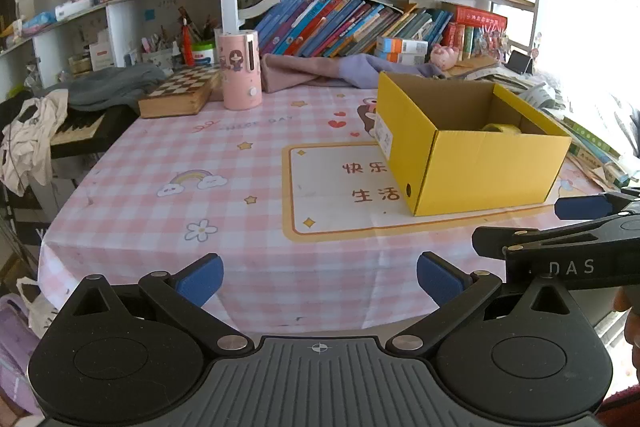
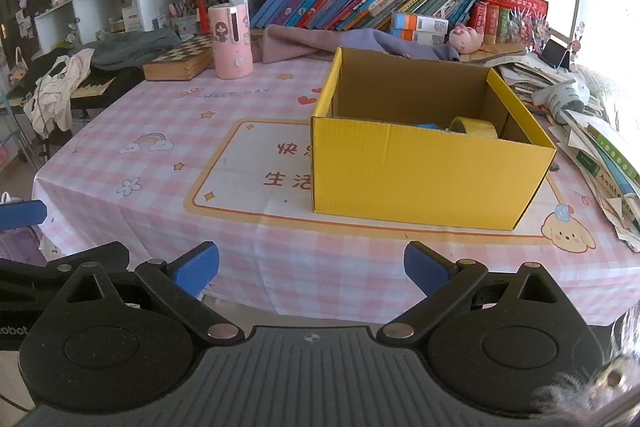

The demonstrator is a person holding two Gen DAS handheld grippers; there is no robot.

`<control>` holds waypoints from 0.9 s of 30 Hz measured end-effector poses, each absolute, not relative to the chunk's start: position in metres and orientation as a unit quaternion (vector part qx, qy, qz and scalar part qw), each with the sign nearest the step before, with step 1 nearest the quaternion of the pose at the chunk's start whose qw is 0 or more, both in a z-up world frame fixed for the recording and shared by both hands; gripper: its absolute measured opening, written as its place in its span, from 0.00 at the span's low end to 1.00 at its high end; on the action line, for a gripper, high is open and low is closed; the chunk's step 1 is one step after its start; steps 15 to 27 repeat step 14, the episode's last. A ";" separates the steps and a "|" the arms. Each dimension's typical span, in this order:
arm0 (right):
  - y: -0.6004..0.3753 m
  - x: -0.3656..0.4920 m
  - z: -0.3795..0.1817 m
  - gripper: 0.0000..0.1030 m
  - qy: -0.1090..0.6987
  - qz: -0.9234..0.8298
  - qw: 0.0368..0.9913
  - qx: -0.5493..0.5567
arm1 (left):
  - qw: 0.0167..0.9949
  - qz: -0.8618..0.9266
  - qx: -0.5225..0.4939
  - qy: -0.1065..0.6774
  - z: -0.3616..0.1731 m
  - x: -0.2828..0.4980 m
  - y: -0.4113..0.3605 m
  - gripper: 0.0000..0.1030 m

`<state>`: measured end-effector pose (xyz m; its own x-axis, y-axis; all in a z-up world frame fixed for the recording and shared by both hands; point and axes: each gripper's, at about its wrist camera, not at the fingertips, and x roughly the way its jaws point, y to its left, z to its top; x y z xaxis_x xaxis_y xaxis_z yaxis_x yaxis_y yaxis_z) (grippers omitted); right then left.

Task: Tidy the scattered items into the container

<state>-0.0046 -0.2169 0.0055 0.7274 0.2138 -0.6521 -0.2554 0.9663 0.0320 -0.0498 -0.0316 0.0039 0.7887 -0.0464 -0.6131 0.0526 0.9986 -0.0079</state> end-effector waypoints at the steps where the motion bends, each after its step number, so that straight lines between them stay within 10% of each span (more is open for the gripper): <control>1: -0.216 -0.005 0.005 0.97 0.347 0.126 0.929 -0.030 | 0.946 -0.027 0.004 0.324 0.004 -0.050 -0.031 1.00; 27: -0.218 -0.004 0.004 0.97 0.349 0.124 0.929 -0.029 | 0.946 -0.026 0.006 0.324 0.003 -0.050 -0.031 1.00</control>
